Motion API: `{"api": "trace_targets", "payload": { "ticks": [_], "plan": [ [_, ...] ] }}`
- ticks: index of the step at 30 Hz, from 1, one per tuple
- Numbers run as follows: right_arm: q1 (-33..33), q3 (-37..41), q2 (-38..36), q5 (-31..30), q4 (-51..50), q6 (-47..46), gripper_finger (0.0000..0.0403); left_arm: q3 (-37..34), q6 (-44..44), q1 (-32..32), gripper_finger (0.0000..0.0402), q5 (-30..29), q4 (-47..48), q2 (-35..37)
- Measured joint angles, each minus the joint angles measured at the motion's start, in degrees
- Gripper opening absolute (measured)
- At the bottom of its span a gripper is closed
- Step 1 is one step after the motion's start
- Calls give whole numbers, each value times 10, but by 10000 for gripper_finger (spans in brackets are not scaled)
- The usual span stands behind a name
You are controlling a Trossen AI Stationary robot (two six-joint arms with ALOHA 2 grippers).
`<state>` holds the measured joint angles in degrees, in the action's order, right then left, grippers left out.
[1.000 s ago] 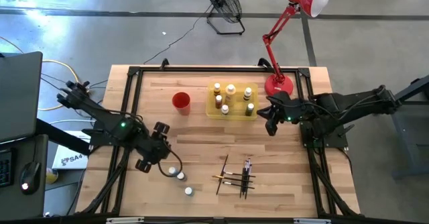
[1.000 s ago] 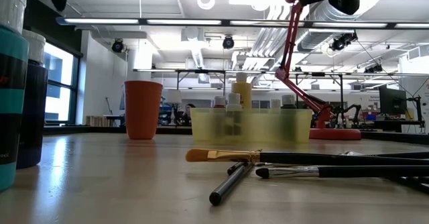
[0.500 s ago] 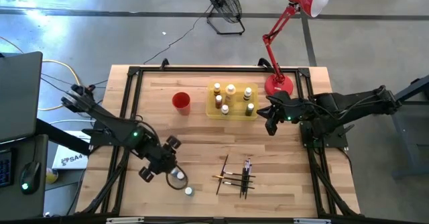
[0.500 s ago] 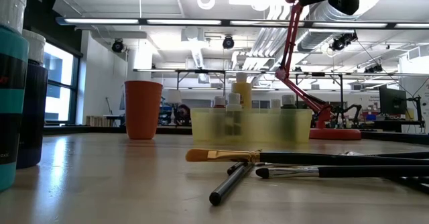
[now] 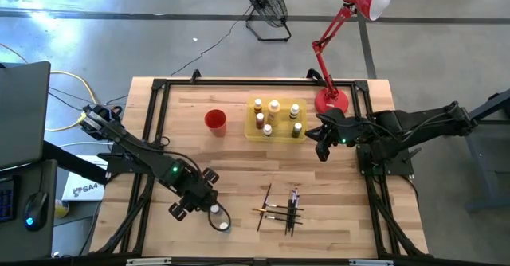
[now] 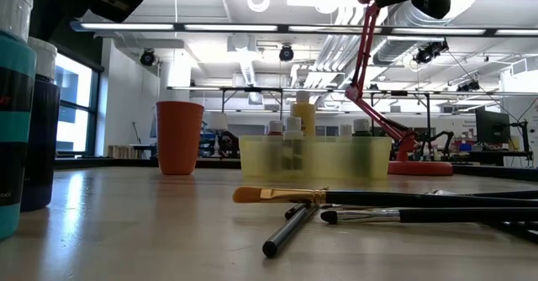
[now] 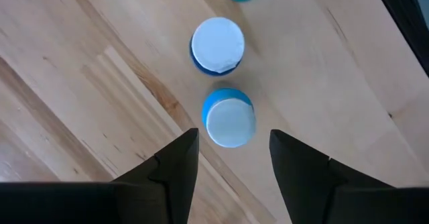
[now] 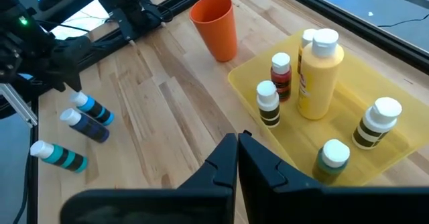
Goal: Pick & Place Paint Supplies
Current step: Put the light blue paint bottle into the yellow bin
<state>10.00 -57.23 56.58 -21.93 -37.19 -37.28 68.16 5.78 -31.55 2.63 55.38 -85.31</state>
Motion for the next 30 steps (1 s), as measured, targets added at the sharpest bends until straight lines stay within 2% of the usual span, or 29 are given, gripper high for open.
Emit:
{"api": "trace_targets", "payload": {
  "ticks": [6,14,30],
  "plan": [
    [0,0,0,0,0,0,5,0,16,0,181,-1,-4,-2],
    [0,0,0,0,-1,0,5,0,19,0,221,2,-21,-2],
    [0,0,0,0,-1,0,5,0,12,0,223,1,-16,-2]
  ]
}}
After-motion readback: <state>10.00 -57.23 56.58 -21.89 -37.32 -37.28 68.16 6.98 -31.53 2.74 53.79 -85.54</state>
